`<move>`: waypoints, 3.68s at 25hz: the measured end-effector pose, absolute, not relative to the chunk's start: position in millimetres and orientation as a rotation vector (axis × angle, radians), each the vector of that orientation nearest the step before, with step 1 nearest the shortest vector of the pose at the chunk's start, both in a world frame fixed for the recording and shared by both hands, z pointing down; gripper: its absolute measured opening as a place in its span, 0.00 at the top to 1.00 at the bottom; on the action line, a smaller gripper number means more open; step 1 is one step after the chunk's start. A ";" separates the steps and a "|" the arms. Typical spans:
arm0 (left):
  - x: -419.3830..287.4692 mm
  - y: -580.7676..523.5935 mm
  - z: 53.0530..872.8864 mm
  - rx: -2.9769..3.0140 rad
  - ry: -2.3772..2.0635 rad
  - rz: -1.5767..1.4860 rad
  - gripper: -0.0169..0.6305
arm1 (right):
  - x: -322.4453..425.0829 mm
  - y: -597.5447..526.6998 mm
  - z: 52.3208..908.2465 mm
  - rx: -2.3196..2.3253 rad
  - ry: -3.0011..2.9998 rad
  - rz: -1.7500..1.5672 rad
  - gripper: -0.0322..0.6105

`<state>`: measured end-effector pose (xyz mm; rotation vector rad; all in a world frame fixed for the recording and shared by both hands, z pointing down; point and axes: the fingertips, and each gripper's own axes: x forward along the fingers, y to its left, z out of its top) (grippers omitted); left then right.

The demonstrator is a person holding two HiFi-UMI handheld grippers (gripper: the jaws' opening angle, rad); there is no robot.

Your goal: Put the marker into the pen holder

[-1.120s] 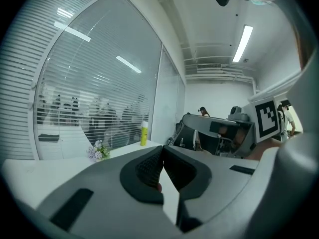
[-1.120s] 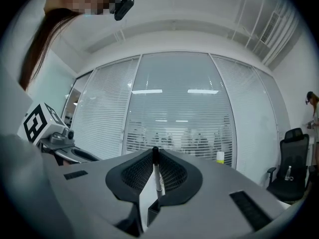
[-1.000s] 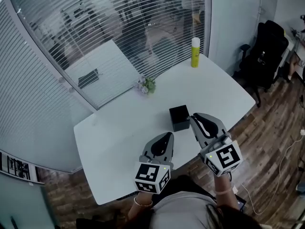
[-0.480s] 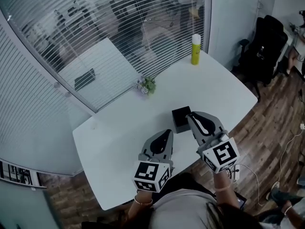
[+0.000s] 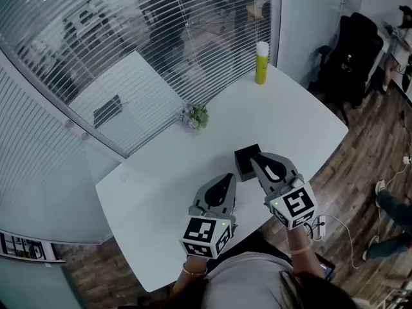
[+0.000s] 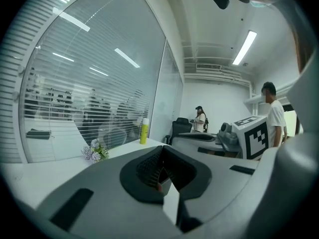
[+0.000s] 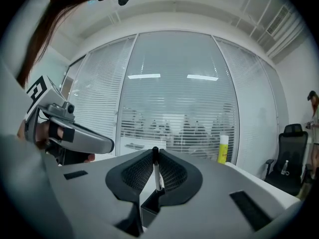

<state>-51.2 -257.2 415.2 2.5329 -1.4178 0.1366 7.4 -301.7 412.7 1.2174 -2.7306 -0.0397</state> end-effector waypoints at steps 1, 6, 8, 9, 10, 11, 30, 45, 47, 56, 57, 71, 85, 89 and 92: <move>-52.1 -258.6 416.1 2.532 -1.412 0.136 0.94 | 5.5 -303.5 416.2 1.217 -2.723 -0.033 0.86; -53.9 -262.9 421.9 2.530 -1.390 0.138 0.94 | 3.4 -311.0 435.1 1.217 -2.690 -0.010 0.85; -54.9 -264.1 423.7 2.528 -1.383 0.137 0.94 | 2.0 -313.2 440.4 1.218 -2.681 -0.004 0.86; -55.5 -264.6 424.4 2.526 -1.380 0.137 0.94 | 1.1 -314.1 443.0 1.217 -2.677 0.001 0.86; -56.0 -265.1 425.2 2.524 -1.377 0.137 0.94 | 0.5 -314.8 446.4 1.215 -2.672 0.008 0.85; -56.2 -265.7 425.9 2.522 -1.374 0.138 0.94 | 0.4 -315.5 451.0 1.212 -2.664 0.015 0.86; -63.7 -274.1 439.4 2.490 -1.363 0.138 0.94 | -12.5 -329.2 506.6 1.130 -2.564 0.129 0.85; -67.1 -273.9 443.3 2.468 -1.361 0.139 0.94 | -16.0 -330.8 538.4 1.043 -2.431 0.184 0.85; -67.3 -273.5 443.6 2.466 -1.360 0.138 0.94 | -15.2 -330.3 543.0 1.038 -2.418 0.190 0.85; -68.5 -273.2 442.3 2.468 -1.361 0.129 0.94 | -16.1 -331.7 542.0 1.048 -2.450 0.272 0.85; -68.3 -273.1 442.5 2.469 -1.361 0.129 0.94 | -15.2 -331.3 544.1 1.044 -2.452 0.278 0.84; -64.4 -265.7 440.3 2.477 -1.357 0.131 0.94 | -17.7 -320.3 545.8 1.002 -2.484 0.329 0.82; -57.5 -255.9 432.1 2.502 -1.358 0.139 0.94 | -15.6 -311.6 543.5 0.976 -2.502 0.333 0.77; -55.3 -252.1 429.5 2.504 -1.373 0.138 0.94 | -13.5 -308.4 539.0 0.977 -2.520 0.319 0.76; -53.8 -249.6 426.7 2.507 -1.383 0.137 0.94 | -12.5 -305.4 534.4 0.975 -2.535 0.315 0.76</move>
